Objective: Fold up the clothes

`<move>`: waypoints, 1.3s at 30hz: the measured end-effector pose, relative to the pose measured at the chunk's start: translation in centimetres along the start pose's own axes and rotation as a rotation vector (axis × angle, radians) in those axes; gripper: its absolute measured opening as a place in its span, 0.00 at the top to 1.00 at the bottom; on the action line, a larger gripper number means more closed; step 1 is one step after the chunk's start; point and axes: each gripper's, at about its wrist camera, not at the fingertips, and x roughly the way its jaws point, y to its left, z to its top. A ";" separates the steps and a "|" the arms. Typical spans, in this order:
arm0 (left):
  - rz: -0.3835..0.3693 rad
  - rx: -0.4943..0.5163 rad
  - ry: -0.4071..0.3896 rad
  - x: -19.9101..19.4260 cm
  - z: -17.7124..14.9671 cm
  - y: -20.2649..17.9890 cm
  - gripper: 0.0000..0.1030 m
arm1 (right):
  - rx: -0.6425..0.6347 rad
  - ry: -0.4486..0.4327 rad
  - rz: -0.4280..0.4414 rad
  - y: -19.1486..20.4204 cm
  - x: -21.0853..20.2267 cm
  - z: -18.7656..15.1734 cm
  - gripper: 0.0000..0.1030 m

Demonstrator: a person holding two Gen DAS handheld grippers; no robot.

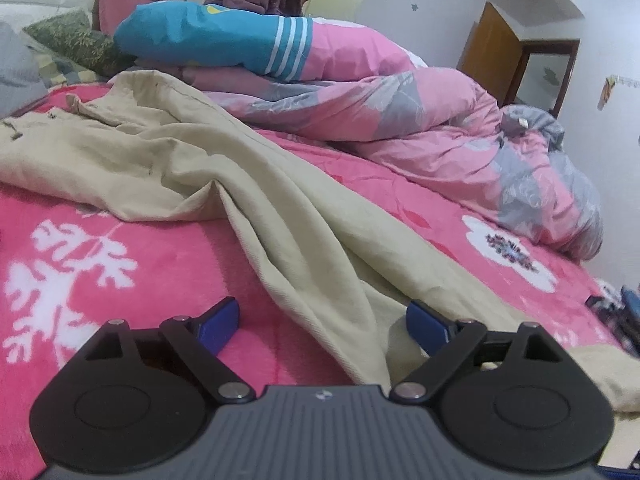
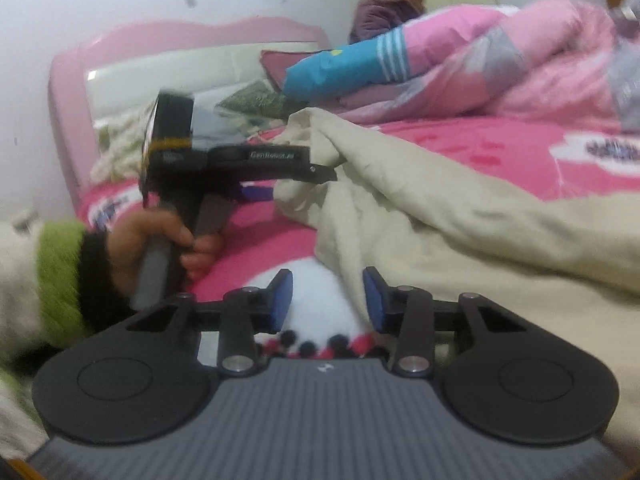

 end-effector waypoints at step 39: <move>-0.063 0.034 0.059 5.4 3.9 0.8 0.29 | -0.100 0.297 -0.194 -9.8 14.7 16.7 0.99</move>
